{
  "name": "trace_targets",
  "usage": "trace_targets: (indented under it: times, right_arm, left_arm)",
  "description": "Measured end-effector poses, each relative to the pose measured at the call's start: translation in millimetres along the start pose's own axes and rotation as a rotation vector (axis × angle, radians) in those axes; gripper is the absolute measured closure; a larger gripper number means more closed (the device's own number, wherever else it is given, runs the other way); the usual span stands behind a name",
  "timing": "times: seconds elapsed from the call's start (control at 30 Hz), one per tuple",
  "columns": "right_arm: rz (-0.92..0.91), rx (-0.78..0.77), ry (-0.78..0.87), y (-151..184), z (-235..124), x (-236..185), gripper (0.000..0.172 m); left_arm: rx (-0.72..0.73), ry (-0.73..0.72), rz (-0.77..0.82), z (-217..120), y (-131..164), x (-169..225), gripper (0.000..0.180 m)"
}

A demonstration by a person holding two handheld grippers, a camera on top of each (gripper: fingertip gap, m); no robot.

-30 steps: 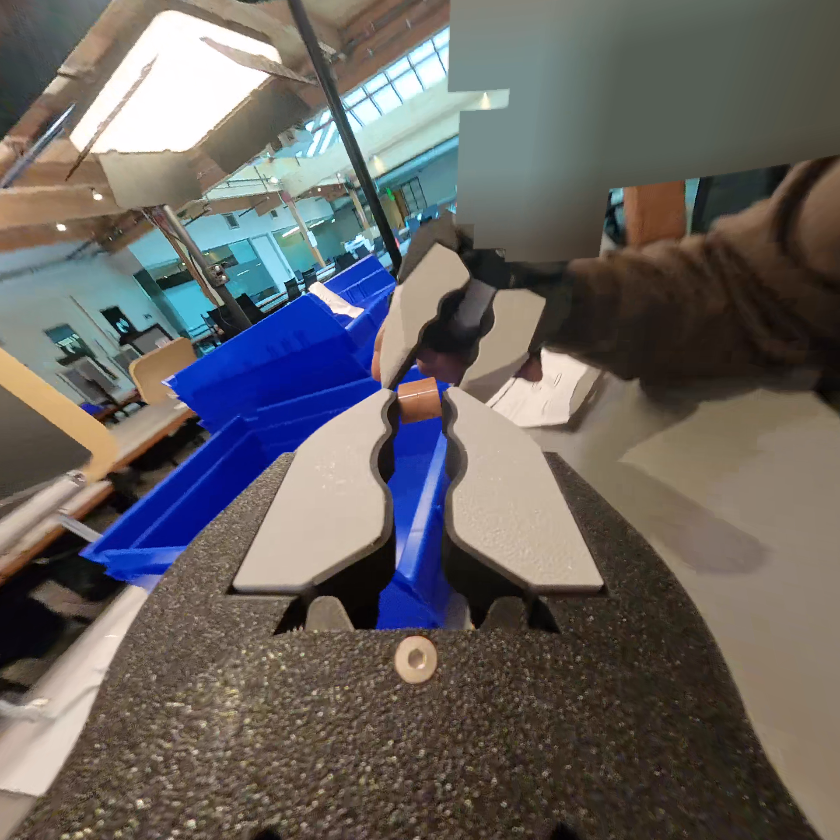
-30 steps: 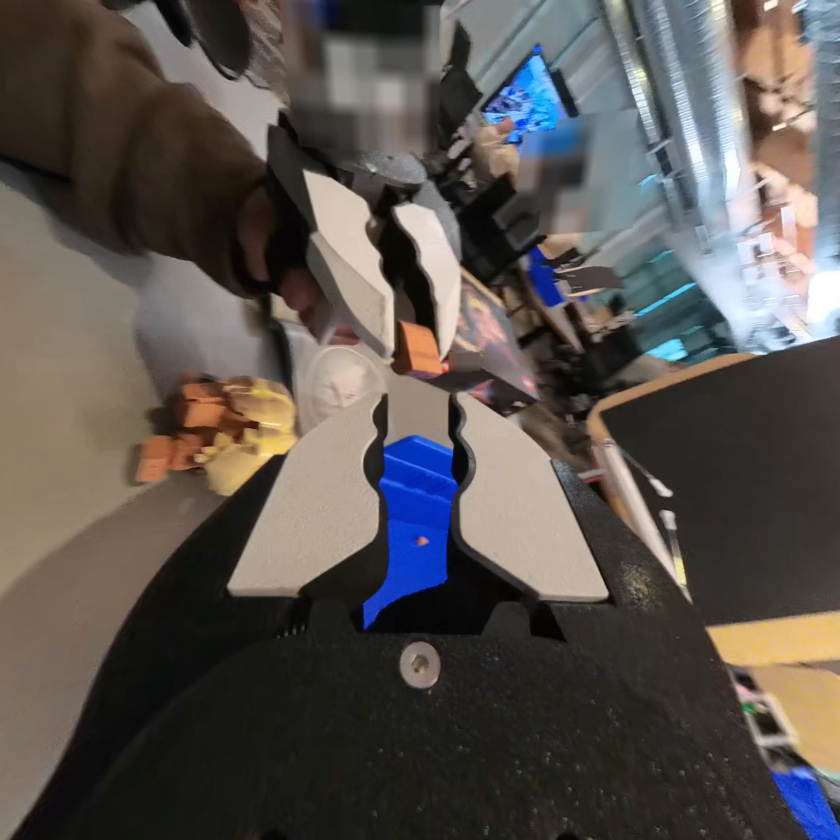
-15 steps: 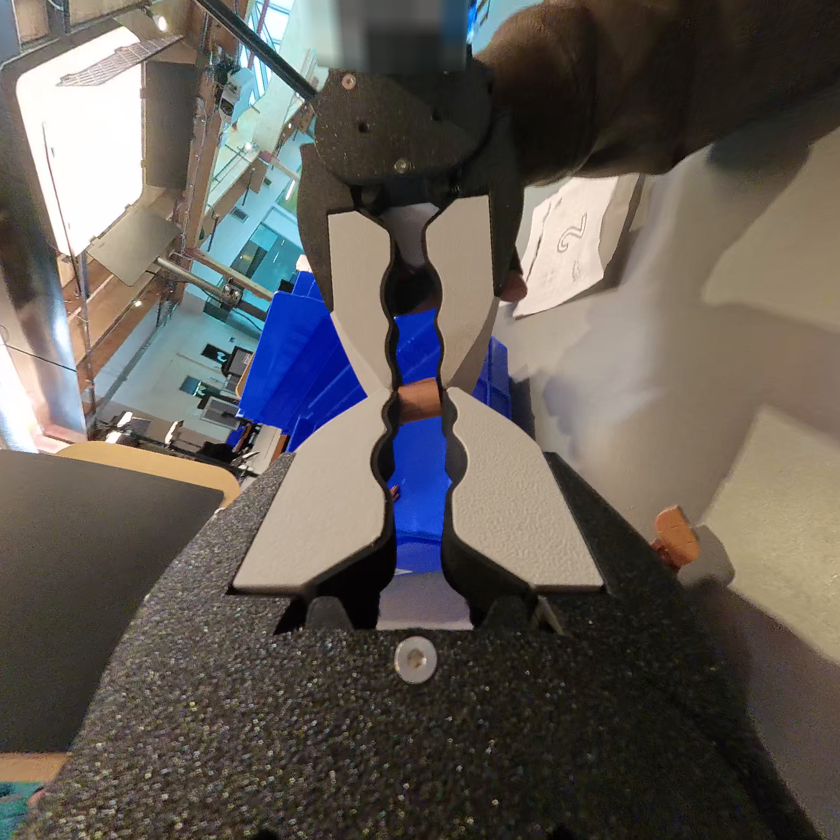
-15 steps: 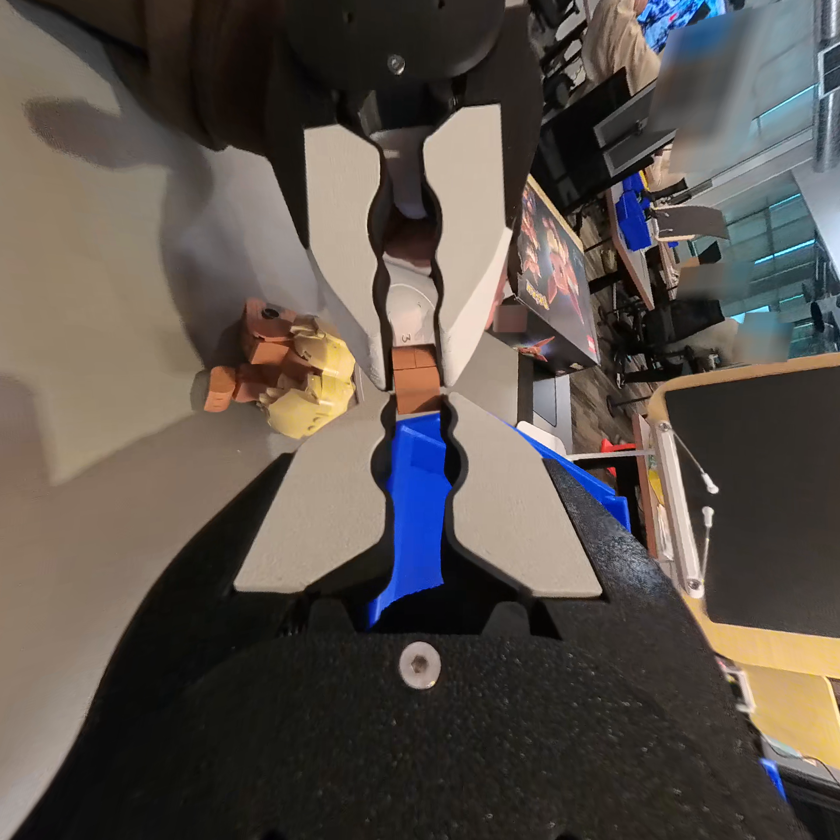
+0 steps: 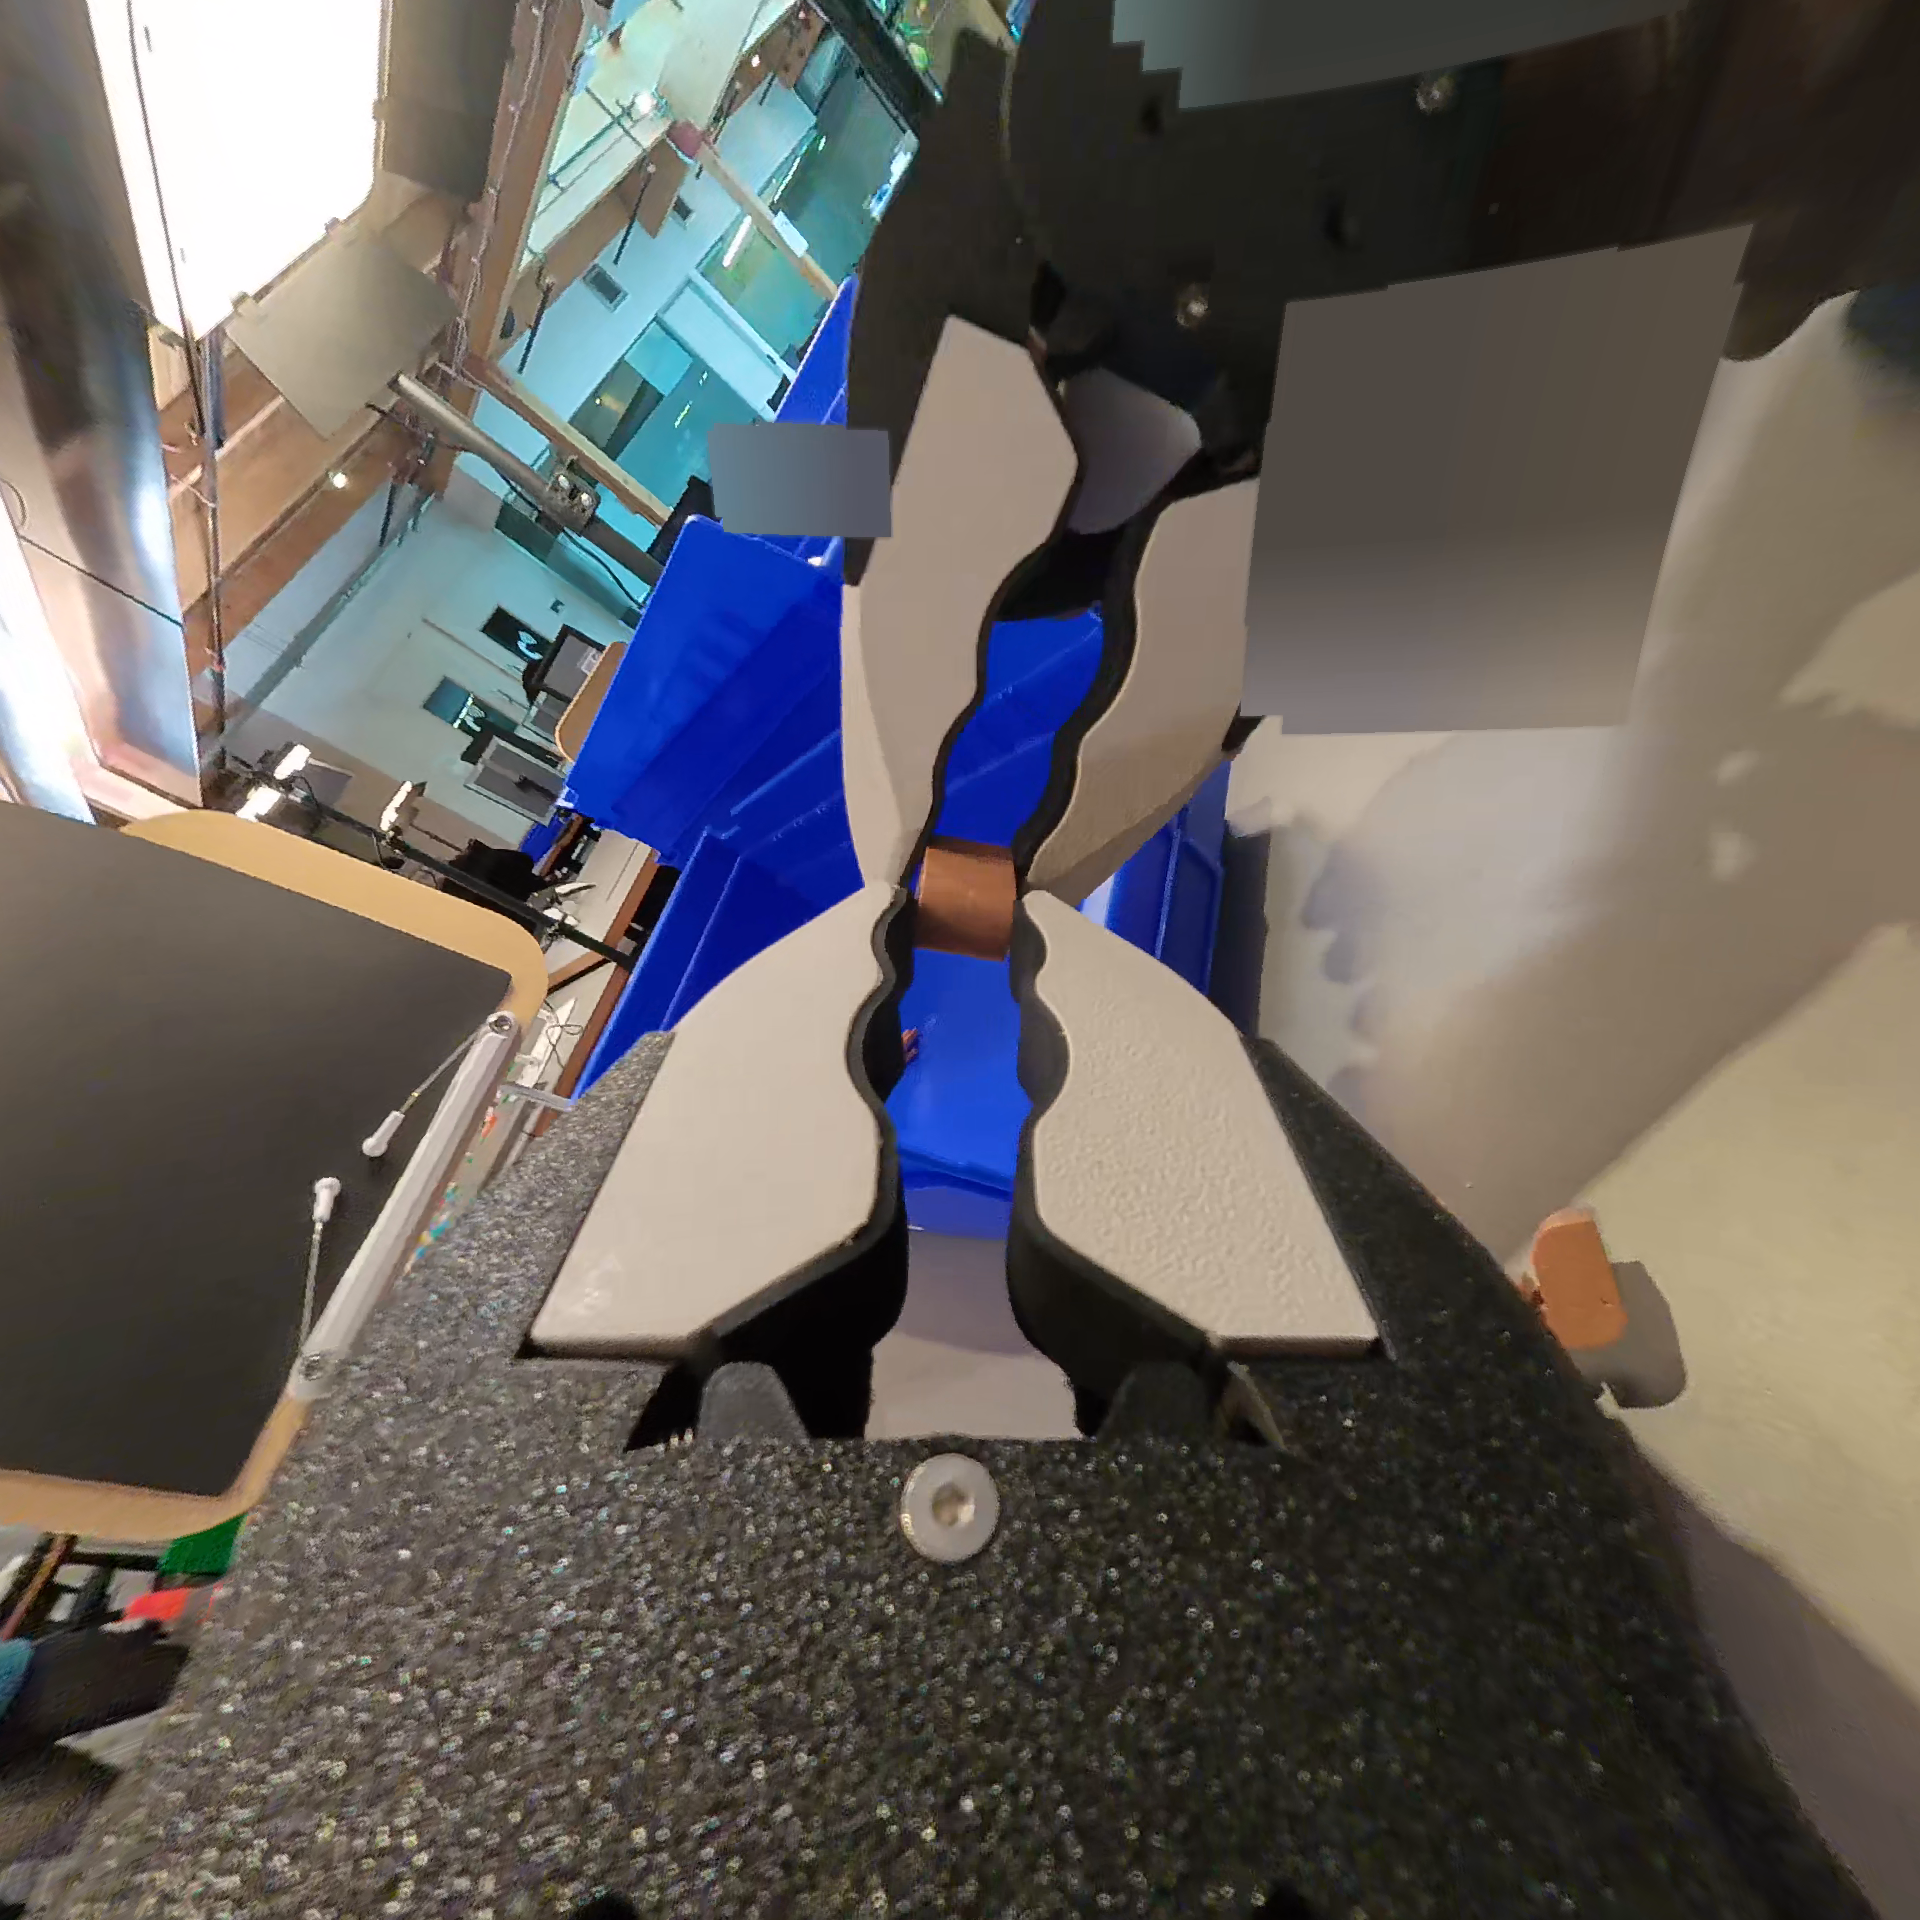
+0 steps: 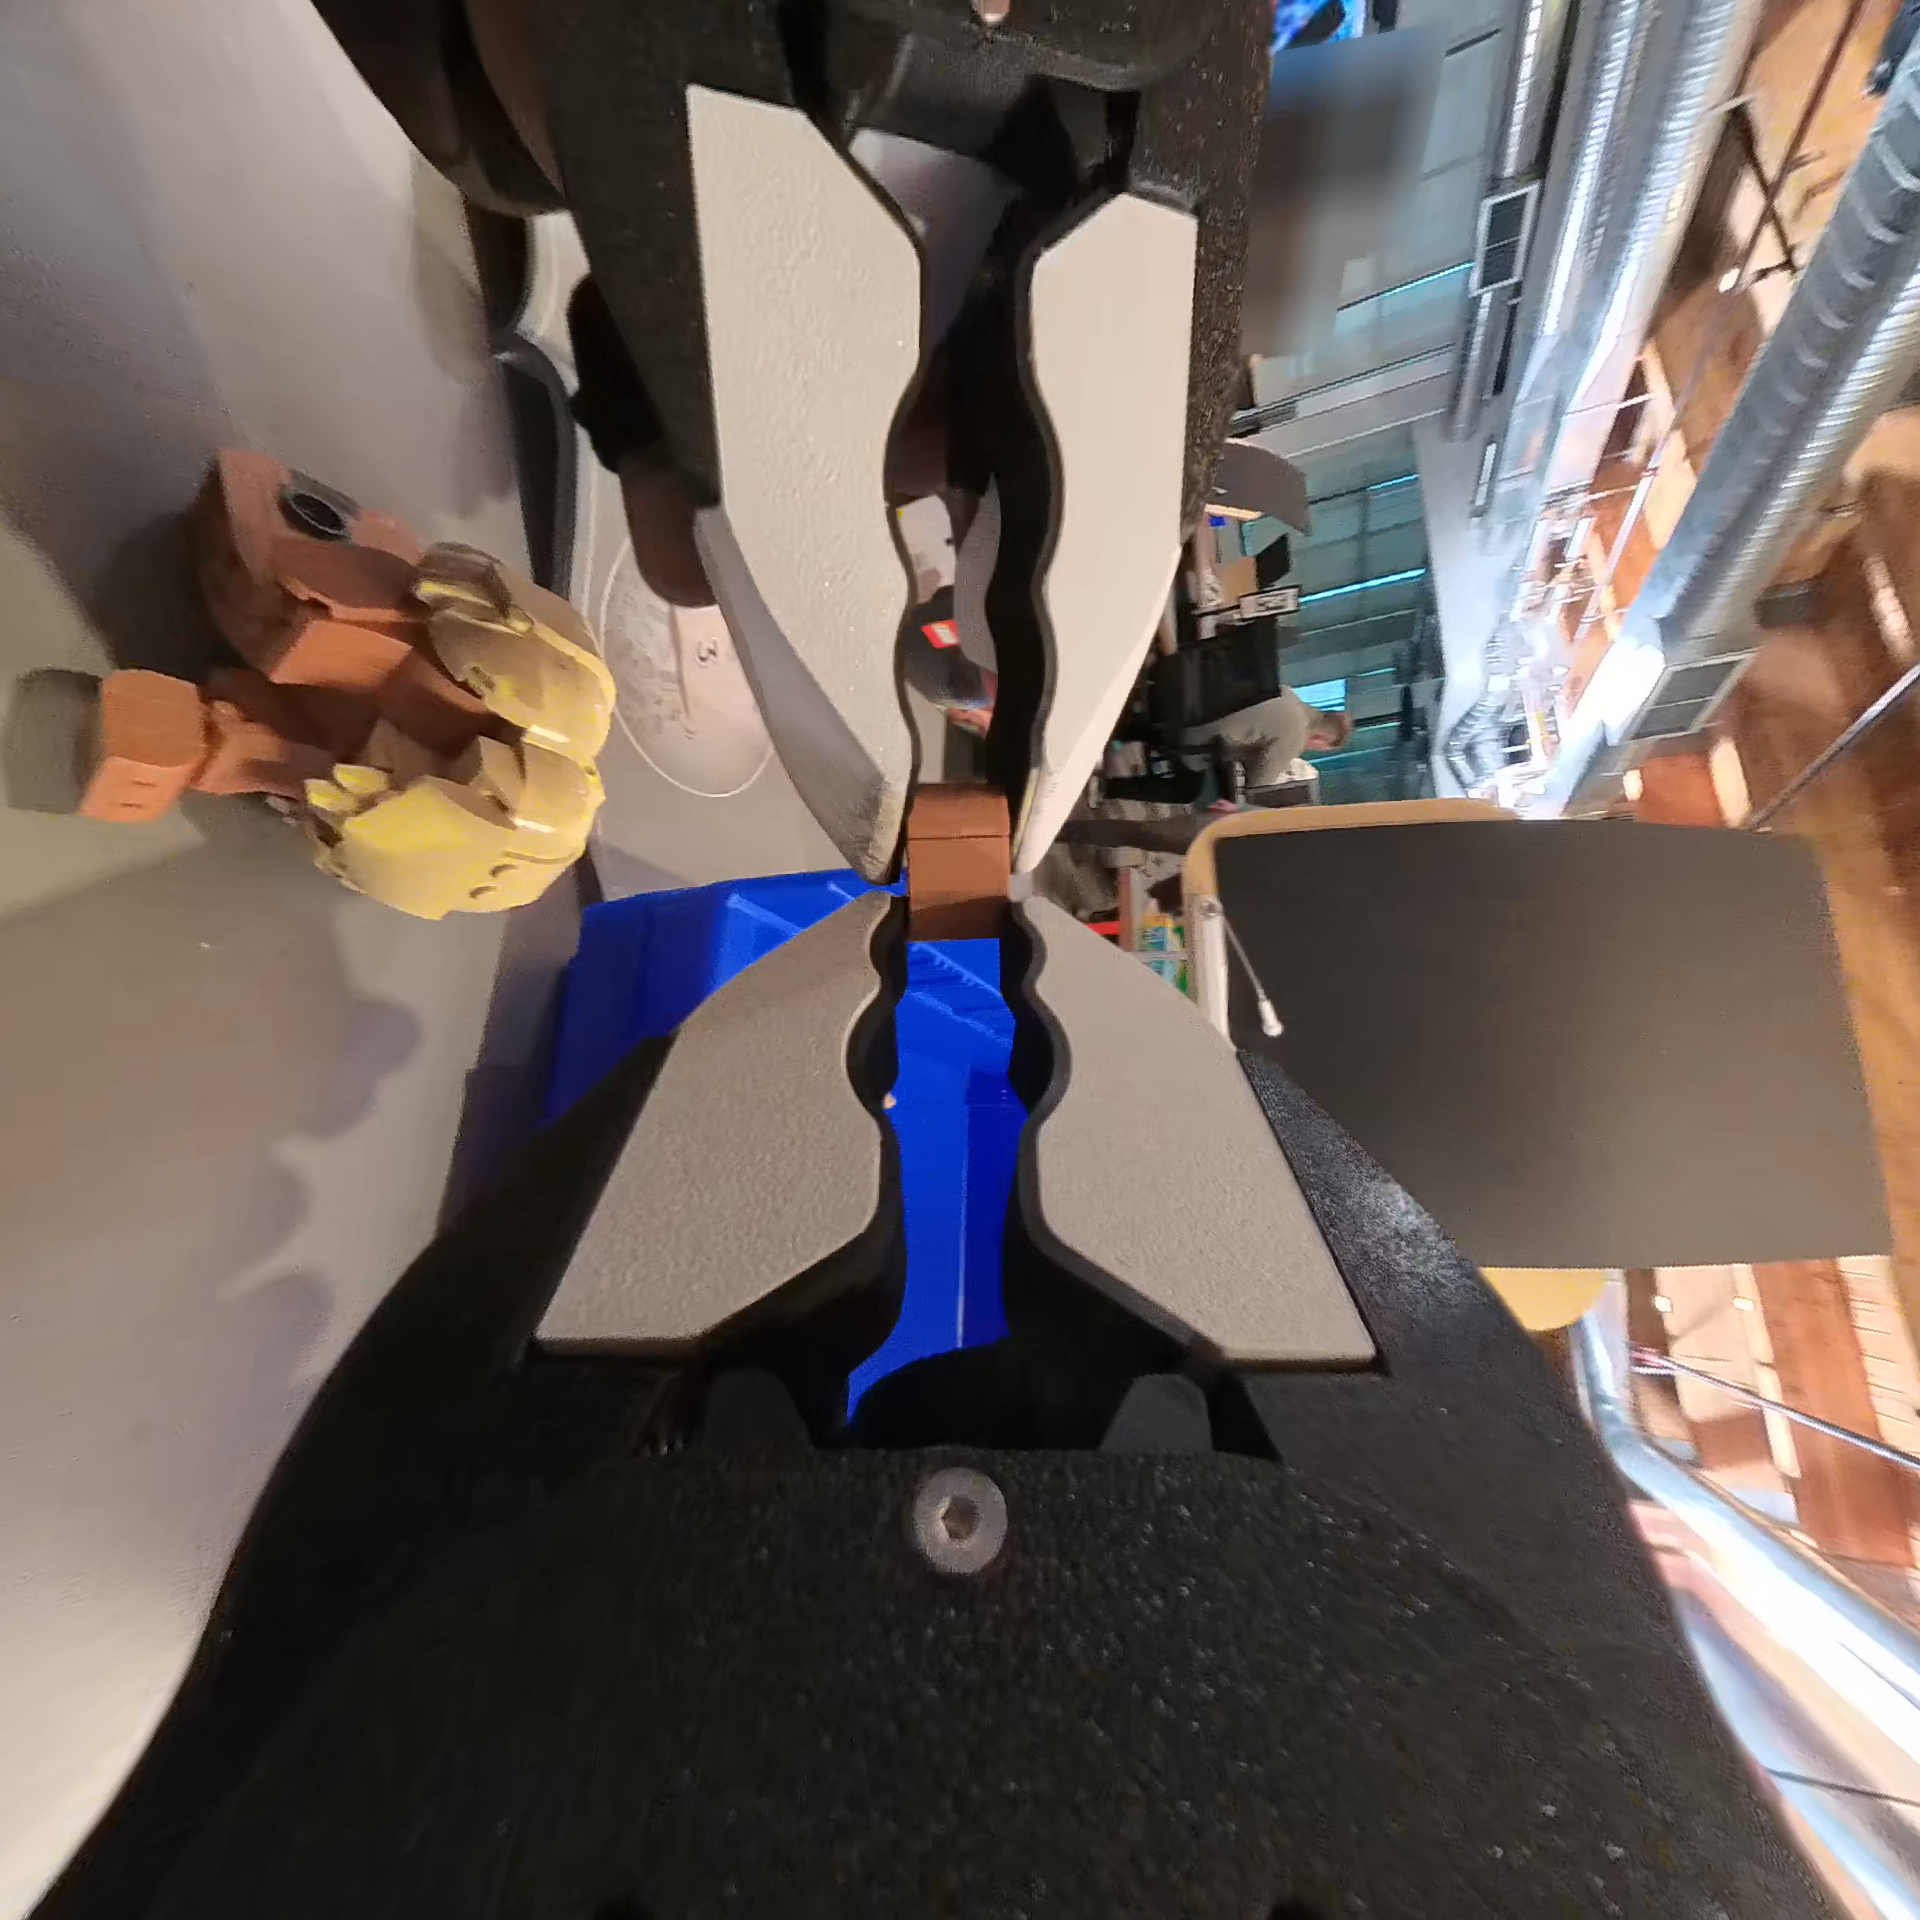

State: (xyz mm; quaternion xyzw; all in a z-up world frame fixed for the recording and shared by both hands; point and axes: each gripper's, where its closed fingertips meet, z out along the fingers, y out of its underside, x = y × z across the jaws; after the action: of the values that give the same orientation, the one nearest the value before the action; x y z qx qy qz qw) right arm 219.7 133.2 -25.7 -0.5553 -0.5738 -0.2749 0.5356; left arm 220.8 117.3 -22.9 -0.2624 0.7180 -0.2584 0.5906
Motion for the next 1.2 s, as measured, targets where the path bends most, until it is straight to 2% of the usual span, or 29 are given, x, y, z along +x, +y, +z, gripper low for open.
trace_targets:
  times: [0.2,0.3,0.47,0.63,0.7,0.83,0.9,0.97,1.07,1.13,1.2]
  right_arm:
    - [-0.123,-0.015,0.117,2.1,0.0,2.7,0.155]
    - [-0.184,-0.017,0.176,2.0,-1.1,5.7,0.155]
    - [-0.137,-0.01,0.179,4.7,1.4,6.5,0.155]
    - [-0.029,-0.016,0.184,14.0,3.7,12.5,0.155]
    - [0.048,-0.066,0.181,27.6,7.6,15.5,0.155]
    - [0.259,-0.369,0.209,89.4,18.3,21.7,0.155]
    - [0.319,-0.435,0.195,105.4,20.7,17.1,0.15]
    - [0.362,-0.406,0.169,102.6,22.9,13.3,0.141]
    - [0.348,-0.309,0.183,84.5,21.9,19.0,0.137]
    - [0.286,-0.183,0.201,60.5,19.5,23.2,0.132]
    - [0.192,-0.042,0.224,31.2,14.1,23.7,0.133]
  left_arm:
    - [0.013,0.017,-0.088,2.0,2.3,0.2,0.163]
    - [0.039,0.04,-0.182,1.8,3.3,-2.0,0.163]
    - [0.04,0.023,-0.197,3.6,7.0,-4.4,0.163]
    - [0.063,-0.016,-0.298,2.7,9.5,-15.5,0.164]
    - [0.061,-0.051,-0.339,1.6,12.4,-23.1,0.164]
    - [0.073,-0.062,-0.444,0.8,15.8,-29.9,0.164]
    - [0.097,-0.048,-0.512,0.6,16.3,-31.3,0.164]
    - [0.131,-0.025,-0.601,0.1,16.5,-33.0,0.164]
    - [0.186,0.042,-0.751,0.1,15.6,-32.9,0.164]
    - [0.223,0.124,-0.864,0.1,12.5,-29.6,0.164]
    - [0.256,0.211,-0.97,0.0,8.4,-25.6,0.163]
